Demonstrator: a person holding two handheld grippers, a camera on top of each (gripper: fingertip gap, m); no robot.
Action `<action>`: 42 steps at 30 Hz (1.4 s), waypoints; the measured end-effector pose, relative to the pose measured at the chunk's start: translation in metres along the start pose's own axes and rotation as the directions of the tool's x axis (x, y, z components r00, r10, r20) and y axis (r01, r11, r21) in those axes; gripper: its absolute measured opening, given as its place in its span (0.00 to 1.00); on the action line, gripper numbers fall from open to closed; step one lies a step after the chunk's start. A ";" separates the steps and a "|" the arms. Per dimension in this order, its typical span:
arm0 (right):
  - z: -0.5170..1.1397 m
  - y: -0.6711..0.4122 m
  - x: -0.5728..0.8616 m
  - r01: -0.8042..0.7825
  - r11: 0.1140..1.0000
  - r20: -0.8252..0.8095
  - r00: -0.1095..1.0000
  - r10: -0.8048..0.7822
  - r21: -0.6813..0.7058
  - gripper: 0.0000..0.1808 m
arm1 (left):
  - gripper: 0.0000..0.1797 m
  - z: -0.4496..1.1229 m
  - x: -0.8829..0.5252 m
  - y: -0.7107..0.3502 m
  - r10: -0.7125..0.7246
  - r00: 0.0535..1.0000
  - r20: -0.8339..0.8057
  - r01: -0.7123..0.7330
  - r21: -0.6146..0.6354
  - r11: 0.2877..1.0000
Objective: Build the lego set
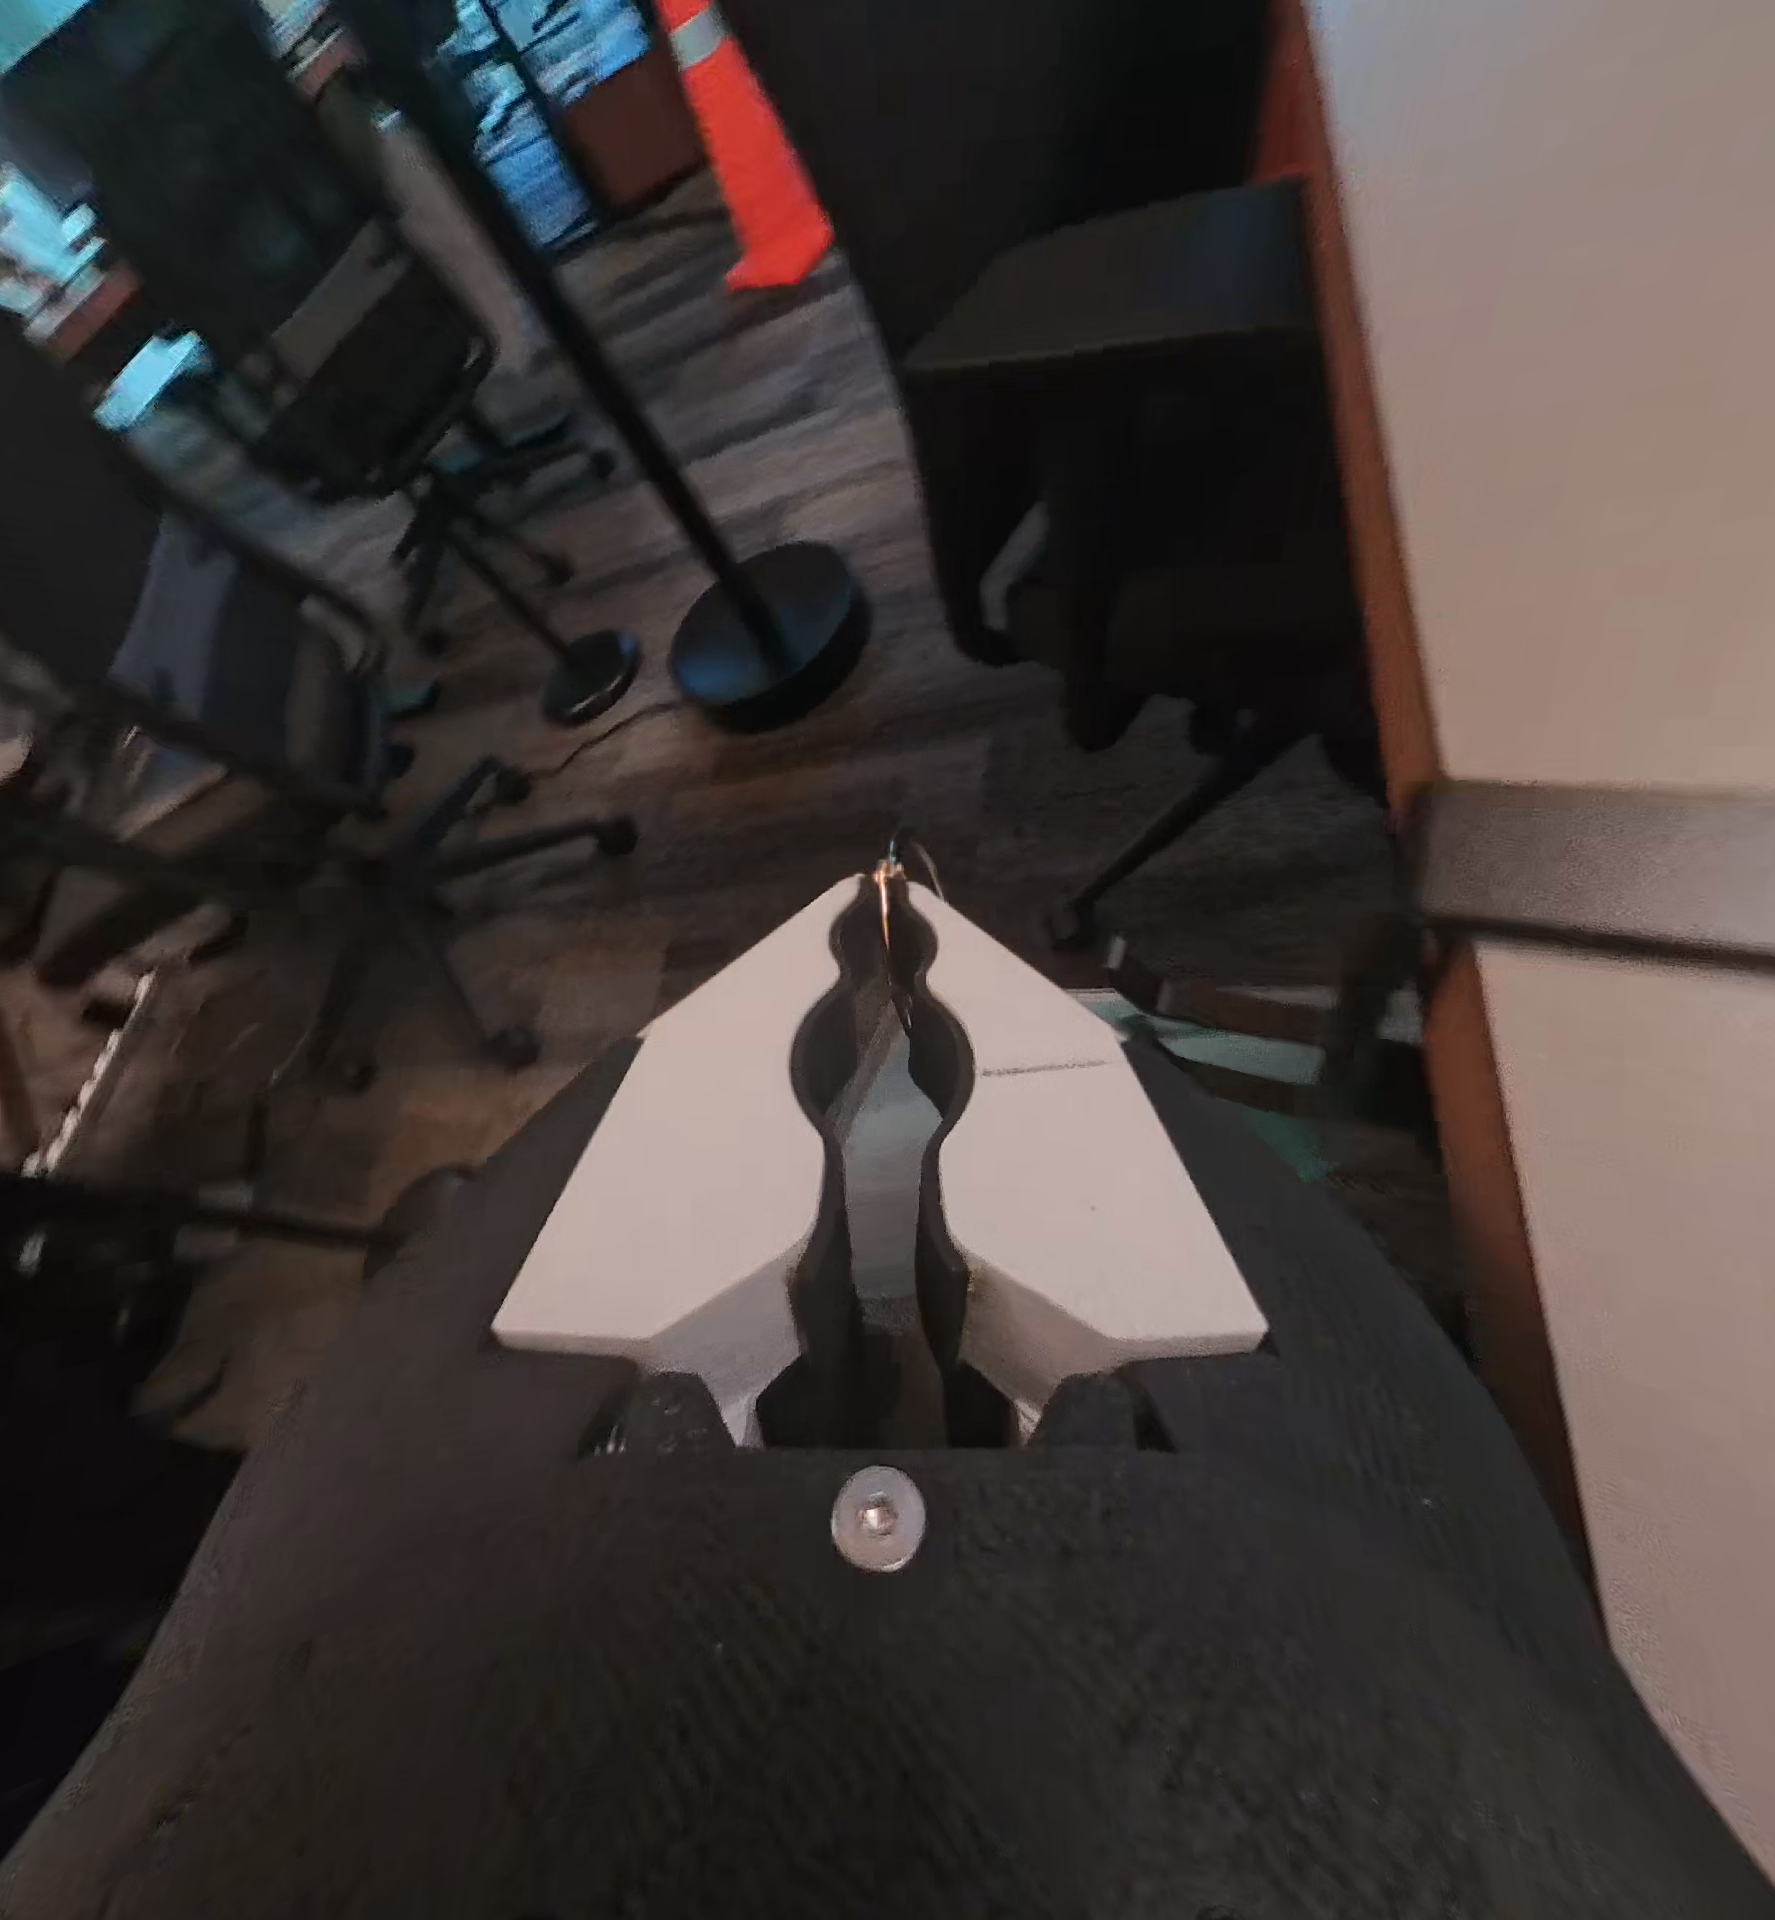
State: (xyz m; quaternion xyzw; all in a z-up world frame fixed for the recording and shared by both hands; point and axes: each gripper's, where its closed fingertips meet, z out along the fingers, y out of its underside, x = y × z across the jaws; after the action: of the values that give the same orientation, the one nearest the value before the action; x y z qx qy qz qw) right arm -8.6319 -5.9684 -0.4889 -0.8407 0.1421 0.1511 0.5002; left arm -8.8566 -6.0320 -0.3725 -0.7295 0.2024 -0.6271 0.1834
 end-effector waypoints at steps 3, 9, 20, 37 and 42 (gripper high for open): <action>-0.006 0.002 0.019 -0.117 0.992 -0.127 0.984 0.123 0.055 0.00 | 0.16 0.004 -0.013 -0.027 0.006 1.000 -0.024 -0.006 -0.039 0.999; -0.012 0.000 0.038 -0.254 0.956 -0.257 0.923 0.285 0.146 0.00 | 0.16 0.009 -0.031 -0.067 -0.014 0.997 -0.076 0.008 -0.090 0.996; -0.022 0.016 0.059 -0.324 0.921 -0.418 0.822 0.387 0.215 0.00 | 0.16 0.008 -0.056 -0.099 -0.035 0.992 -0.123 0.017 -0.144 0.989; -0.038 0.012 0.028 -0.192 0.959 -0.411 0.873 0.264 0.208 0.06 | 0.17 -0.015 -0.097 -0.149 -0.024 0.997 -0.079 0.020 -0.051 0.999; -0.023 -0.032 -0.064 0.067 0.983 -0.241 0.970 -0.025 0.168 0.06 | 0.19 -0.041 -0.101 -0.183 0.090 0.996 -0.003 -0.089 0.031 0.996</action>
State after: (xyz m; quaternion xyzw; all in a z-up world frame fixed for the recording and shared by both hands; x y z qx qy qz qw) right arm -8.6760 -5.9682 -0.4279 -0.8087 0.1940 0.0244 0.5548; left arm -8.8982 -5.8234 -0.3562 -0.7154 0.2257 -0.6228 0.2220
